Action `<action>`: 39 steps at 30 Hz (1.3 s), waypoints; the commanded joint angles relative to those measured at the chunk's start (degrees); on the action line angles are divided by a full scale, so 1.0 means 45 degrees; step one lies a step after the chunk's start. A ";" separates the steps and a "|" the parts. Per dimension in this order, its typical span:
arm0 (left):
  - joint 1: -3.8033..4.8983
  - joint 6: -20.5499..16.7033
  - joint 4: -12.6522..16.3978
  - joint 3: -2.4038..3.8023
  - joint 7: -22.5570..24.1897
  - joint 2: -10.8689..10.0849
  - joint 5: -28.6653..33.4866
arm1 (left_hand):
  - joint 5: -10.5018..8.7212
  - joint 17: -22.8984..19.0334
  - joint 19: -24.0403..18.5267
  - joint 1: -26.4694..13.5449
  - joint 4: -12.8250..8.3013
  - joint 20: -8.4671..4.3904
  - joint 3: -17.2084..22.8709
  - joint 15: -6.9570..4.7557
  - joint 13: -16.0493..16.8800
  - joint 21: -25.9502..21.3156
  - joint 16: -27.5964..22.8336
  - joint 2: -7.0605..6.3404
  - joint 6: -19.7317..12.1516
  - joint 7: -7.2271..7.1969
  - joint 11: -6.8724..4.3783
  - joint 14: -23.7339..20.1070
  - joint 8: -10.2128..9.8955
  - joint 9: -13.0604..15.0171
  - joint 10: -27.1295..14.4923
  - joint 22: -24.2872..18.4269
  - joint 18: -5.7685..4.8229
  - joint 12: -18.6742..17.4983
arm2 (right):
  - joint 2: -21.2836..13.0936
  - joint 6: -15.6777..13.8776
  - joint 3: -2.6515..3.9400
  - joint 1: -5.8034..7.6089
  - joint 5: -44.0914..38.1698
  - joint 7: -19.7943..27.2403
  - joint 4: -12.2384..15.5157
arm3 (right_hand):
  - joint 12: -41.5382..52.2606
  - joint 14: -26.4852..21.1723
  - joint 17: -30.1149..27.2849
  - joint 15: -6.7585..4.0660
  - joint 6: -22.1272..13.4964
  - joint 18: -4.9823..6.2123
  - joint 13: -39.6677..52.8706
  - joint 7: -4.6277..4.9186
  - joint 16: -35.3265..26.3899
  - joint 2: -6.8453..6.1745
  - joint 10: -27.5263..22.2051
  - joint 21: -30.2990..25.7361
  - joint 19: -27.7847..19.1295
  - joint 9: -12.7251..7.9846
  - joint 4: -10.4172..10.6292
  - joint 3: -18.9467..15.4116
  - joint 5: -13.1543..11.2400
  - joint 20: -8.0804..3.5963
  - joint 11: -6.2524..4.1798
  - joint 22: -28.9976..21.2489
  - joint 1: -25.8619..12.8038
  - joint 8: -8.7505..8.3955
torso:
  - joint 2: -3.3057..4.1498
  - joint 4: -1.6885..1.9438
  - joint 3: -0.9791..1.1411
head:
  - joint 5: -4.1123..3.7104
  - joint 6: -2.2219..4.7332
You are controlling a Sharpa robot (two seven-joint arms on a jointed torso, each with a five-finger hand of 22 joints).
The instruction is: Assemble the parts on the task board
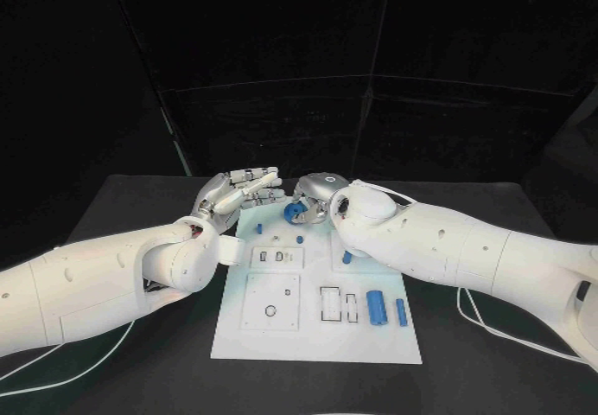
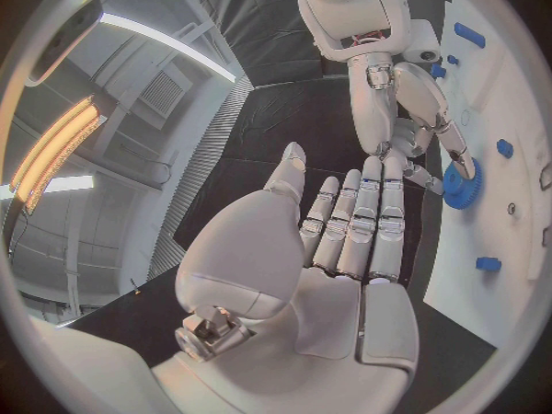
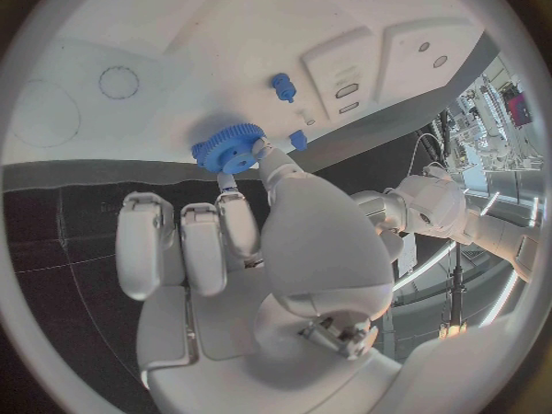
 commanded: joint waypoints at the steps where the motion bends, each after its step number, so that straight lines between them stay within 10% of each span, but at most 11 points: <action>1: 0.0029 0.0097 0.0003 0.0012 0.0071 0.0015 -0.0073 | -0.0046 -0.0012 0.0032 0.0010 -0.0088 0.0013 0.0000 0.0071 -0.0007 -0.0036 -0.0055 0.0099 -0.0072 0.0586 -0.0013 -0.0046 -0.0061 -0.0009 -0.0046 -0.0016 0.0141 -0.0022 | 0.0031 0.0369 -0.0006 0.0015 0.0056 0.0244 -0.0016 | -0.0096 0.0806 0.0551 0.0112 -0.0219 -0.0148 -0.0058 0.0057 0.0060 -0.0067 -0.0119 0.0028 -0.0021 -0.0008 0.0098 -0.0179 -0.0095 0.0131 0.0041 0.0369 -0.0156 -0.0168 | 0.0008 0.0015 0.0000 | -0.0011 -0.0030; 20: 0.0049 0.0112 -0.0024 0.0012 0.0017 0.0034 -0.0073 | -0.0046 -0.0012 0.0032 0.0010 -0.0088 0.0013 0.0000 0.0071 -0.0007 -0.0036 -0.0055 0.0099 -0.0072 0.0586 -0.0013 -0.0046 -0.0061 -0.0009 -0.0046 -0.0016 0.0141 -0.0022 | 0.0011 0.0841 -0.0016 0.0012 0.0269 0.0088 -0.0053 | -0.0140 0.0812 0.0628 0.0223 -0.0400 -0.0142 -0.0071 0.0167 0.0090 0.0129 -0.0166 0.0016 -0.0037 0.0036 0.0680 -0.0454 -0.0111 0.0250 0.0150 0.0357 -0.0389 -0.0437 | 0.0000 -0.0005 0.0007 | 0.0017 -0.0053; 25: 0.0050 0.0122 -0.0034 0.0012 0.0016 0.0038 -0.0073 | -0.0046 -0.0012 0.0032 0.0010 -0.0088 0.0013 0.0000 0.0071 -0.0007 -0.0036 -0.0055 0.0099 -0.0072 0.0586 -0.0013 -0.0046 -0.0061 -0.0009 -0.0046 -0.0016 0.0141 -0.0022 | -0.0196 -0.0225 -0.0015 -0.0012 0.0508 0.0243 0.0095 | -0.0020 0.0823 0.0686 0.0222 -0.0349 -0.0153 0.0078 0.0161 0.0114 0.0284 -0.0069 0.0039 0.0003 0.0044 0.0879 -0.0465 0.0389 0.0258 0.0147 0.0418 -0.0396 -0.0473 | -0.0008 0.0012 0.0018 | 0.0003 -0.0015; 31: 0.0049 0.0118 -0.0065 0.0011 0.0024 -0.0026 -0.0073 | -0.0046 -0.0012 0.0032 0.0010 -0.0088 0.0013 0.0000 0.0071 -0.0007 -0.0036 -0.0055 0.0099 -0.0072 0.0586 -0.0013 -0.0046 -0.0061 -0.0009 -0.0046 -0.0016 0.0141 -0.0022 | -0.1412 -0.2183 -0.0005 -0.0047 0.1932 0.1197 0.1248 | -0.0077 0.0817 0.0674 0.0215 -0.0369 -0.0118 0.0034 0.0166 0.0110 0.0358 -0.0128 -0.0016 -0.0100 0.0031 0.0784 -0.0360 0.0857 0.0248 0.0141 0.0257 -0.0044 -0.0554 | -0.0043 -0.0050 0.0023 | 0.0004 0.0071; 39: 0.0049 0.0105 -0.0071 0.0010 0.0036 -0.0171 -0.0072 | -0.0046 -0.0012 0.0032 0.0010 -0.0088 0.0013 0.0000 0.0071 -0.0007 -0.0036 -0.0055 0.0099 -0.0072 0.0586 -0.0013 -0.0046 -0.0061 -0.0009 -0.0046 -0.0016 0.0141 -0.0022 | -0.3908 -0.1862 -0.0008 0.0049 0.4931 0.3023 0.2862 | -0.0185 0.0717 0.0338 0.0198 -0.0149 0.0056 -0.0036 0.0146 -0.0055 0.0440 -0.0243 -0.0356 -0.0674 0.0077 0.0226 -0.0071 0.0714 0.0251 0.0115 -0.0564 0.0890 -0.0521 | -0.0119 -0.0268 0.0065 | -0.0081 0.0192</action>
